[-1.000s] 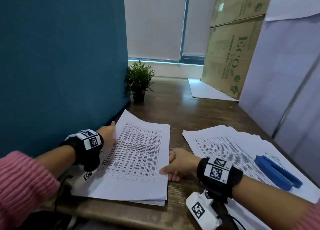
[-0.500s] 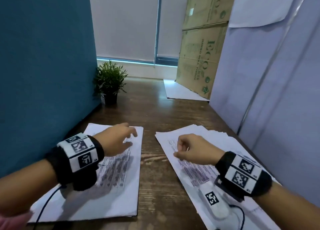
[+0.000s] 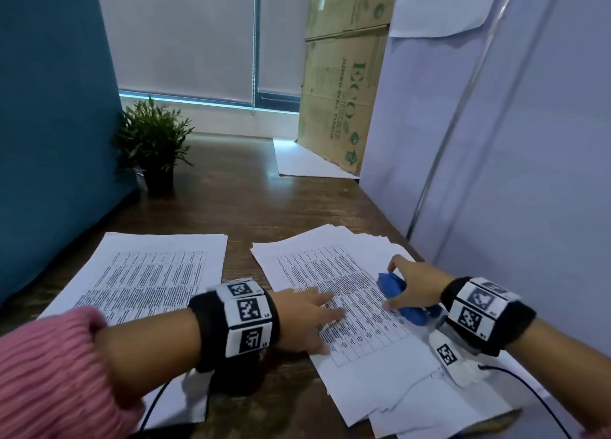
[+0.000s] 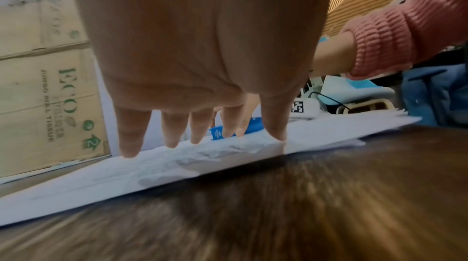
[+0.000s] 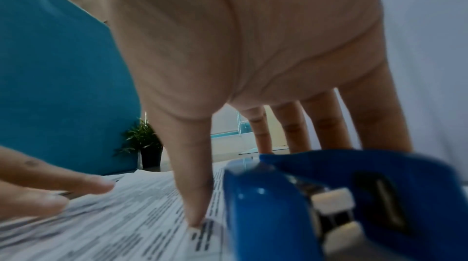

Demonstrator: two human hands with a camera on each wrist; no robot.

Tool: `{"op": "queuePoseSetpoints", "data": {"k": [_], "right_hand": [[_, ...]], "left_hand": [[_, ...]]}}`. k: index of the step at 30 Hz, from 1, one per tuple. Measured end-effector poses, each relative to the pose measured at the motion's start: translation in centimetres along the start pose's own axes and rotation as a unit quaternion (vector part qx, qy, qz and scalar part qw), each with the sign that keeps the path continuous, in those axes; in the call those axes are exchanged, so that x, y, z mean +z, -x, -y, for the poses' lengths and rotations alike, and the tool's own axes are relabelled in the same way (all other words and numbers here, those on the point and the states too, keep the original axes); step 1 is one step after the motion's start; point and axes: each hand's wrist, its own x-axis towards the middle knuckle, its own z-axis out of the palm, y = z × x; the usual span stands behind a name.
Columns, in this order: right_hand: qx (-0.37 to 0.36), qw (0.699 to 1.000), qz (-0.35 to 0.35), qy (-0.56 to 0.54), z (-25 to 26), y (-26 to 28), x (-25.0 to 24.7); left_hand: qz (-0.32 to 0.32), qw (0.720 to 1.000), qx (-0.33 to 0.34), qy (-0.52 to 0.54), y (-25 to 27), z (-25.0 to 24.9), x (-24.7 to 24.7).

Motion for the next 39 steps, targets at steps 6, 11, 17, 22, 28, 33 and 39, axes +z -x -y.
{"op": "queuePoseSetpoints", "data": {"k": [6, 11, 17, 22, 28, 33, 39], "right_hand": [[-0.003, 1.000, 0.001, -0.021, -0.4, -0.3, -0.5], [0.011, 0.965, -0.008, -0.262, 1.2, -0.5, -1.4], [-0.042, 0.938, 0.018, -0.343, 3.2, -0.6, -1.3], [-0.091, 0.966, 0.010, -0.243, 5.4, -1.0, -0.8], [-0.149, 0.985, -0.035, -0.083, 7.7, -2.0, 0.1], [-0.150, 0.987, -0.039, -0.028, 8.3, -2.7, 0.6], [-0.161, 0.986, -0.039, -0.018, 8.8, -3.2, 0.7]], "left_hand": [[0.045, 0.998, 0.008, -0.052, -0.2, -0.2, 0.6], [0.002, 0.995, 0.043, -0.085, 1.3, -2.2, 1.5], [-0.027, 0.984, 0.151, -0.091, 4.1, -5.2, 1.5], [-0.042, 0.978, 0.205, -0.019, 4.7, -5.6, 1.9], [-0.016, 0.994, 0.106, 0.025, 3.8, -2.4, 1.1], [0.030, 0.999, 0.043, -0.016, 3.9, 0.4, 0.9], [0.124, 0.990, 0.048, 0.054, 5.7, 1.2, -1.0]]}}
